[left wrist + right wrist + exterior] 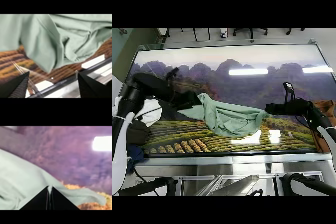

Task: Fold the shirts.

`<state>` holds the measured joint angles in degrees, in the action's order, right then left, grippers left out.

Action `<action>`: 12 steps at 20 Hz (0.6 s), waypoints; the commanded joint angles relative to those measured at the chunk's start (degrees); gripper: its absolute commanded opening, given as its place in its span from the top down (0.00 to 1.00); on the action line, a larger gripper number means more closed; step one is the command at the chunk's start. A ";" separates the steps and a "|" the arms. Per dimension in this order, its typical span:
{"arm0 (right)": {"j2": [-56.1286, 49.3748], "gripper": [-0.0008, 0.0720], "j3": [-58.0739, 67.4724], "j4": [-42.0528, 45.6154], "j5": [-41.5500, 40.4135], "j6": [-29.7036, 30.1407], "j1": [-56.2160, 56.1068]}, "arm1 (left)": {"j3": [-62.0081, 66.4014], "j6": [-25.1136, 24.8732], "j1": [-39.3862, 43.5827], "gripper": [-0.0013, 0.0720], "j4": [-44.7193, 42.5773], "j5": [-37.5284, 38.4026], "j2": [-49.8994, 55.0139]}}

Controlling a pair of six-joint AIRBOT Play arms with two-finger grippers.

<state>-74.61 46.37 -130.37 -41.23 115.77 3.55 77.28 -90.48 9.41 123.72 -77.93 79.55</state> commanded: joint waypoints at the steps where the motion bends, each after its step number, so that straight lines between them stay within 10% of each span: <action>1: -0.04 0.96 0.04 0.02 -7.43 -0.02 -0.04 | -9.66 4.85 10.43 0.09 -1.62 10.10 -2.14; 9: -0.04 0.96 0.04 0.04 -12.94 1.38 -0.07 | -0.35 12.76 20.48 0.10 -8.87 14.43 15.28; 12: -0.04 0.96 0.04 0.04 -13.20 1.55 -0.07 | 5.14 13.81 21.44 0.77 -12.15 9.79 19.19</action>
<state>-74.63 46.39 -130.34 -53.08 116.84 3.53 77.73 -79.00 29.54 115.63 -64.77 94.59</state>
